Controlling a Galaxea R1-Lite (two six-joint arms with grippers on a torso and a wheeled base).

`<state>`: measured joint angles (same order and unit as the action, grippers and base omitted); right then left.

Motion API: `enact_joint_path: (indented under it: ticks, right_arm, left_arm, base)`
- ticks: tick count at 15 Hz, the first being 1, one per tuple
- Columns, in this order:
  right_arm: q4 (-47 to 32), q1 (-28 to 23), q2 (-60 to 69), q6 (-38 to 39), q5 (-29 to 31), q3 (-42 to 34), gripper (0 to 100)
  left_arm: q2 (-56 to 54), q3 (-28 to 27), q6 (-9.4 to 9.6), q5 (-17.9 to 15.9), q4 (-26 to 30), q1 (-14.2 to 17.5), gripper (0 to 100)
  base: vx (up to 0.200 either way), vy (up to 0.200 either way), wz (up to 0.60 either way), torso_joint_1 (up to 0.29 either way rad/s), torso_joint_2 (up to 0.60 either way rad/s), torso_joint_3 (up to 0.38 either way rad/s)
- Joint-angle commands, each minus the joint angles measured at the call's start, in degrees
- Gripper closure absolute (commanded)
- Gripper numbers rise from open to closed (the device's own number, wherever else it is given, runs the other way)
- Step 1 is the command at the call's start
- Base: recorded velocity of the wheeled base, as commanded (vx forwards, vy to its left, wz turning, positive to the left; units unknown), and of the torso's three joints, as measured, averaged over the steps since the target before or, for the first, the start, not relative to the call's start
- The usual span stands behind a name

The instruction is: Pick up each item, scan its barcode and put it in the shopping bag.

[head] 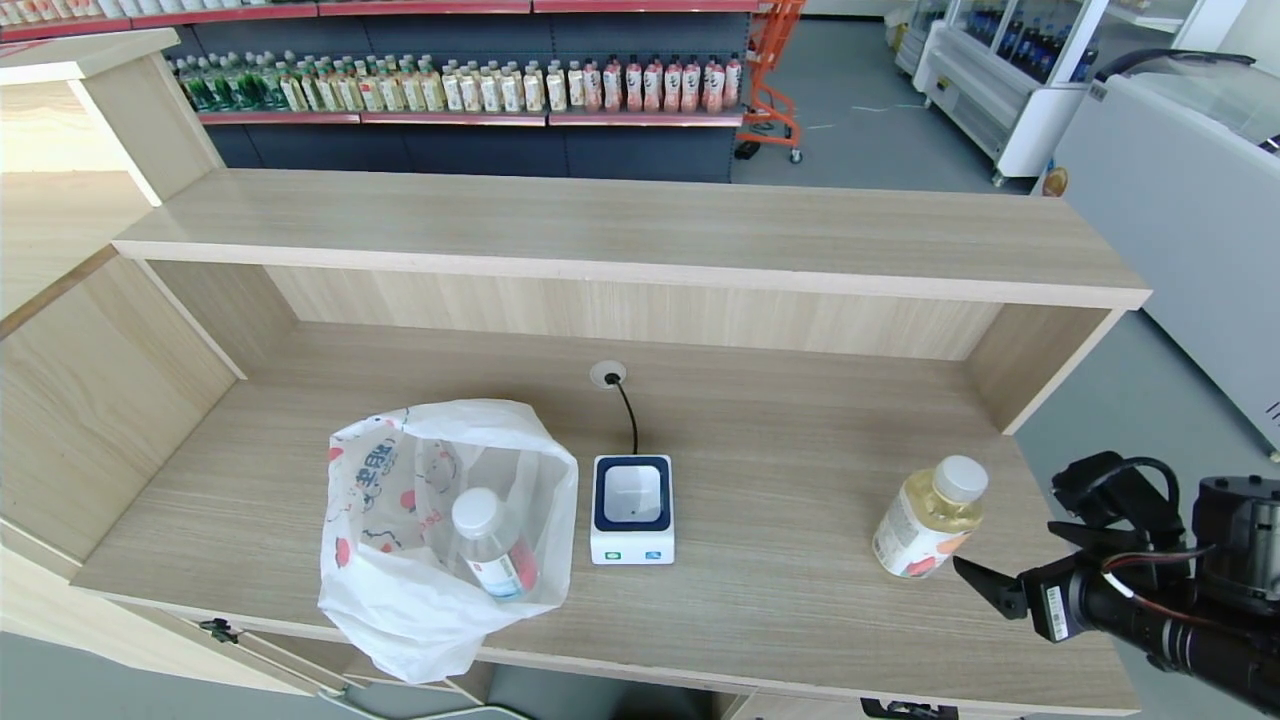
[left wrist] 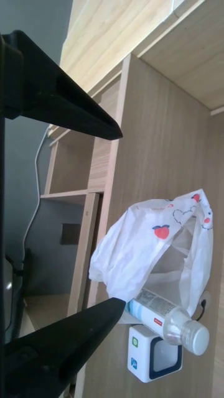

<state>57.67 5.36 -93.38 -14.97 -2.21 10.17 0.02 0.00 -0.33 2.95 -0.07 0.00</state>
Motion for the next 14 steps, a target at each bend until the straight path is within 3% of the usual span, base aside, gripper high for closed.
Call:
enact_joint_path:
  ticks: [1, 11, 14]
  right_arm:
    - [1.3, 0.8, -2.9, -0.6, -0.1, -0.1, 0]
    - [19.1, 3.4, -16.3, -3.6, -0.1, -0.4, 0]
    - [27.6, 3.8, -22.2, -3.8, -0.2, -0.8, 0]
  left_arm:
    - [0.0, 0.0, -0.02, 0.0, 0.0, 0.0, 0]
    - [0.0, 0.0, -0.02, 0.0, 0.0, 0.0, 0]
    - [0.0, 0.0, -0.02, 0.0, 0.0, 0.0, 0]
  base:
    - [0.000, 0.000, 0.00, 0.000, 0.00, 0.000]
    - [0.000, 0.000, 0.00, 0.000, 0.00, 0.000]
    - [0.000, 0.000, 0.00, 0.000, 0.00, 0.000]
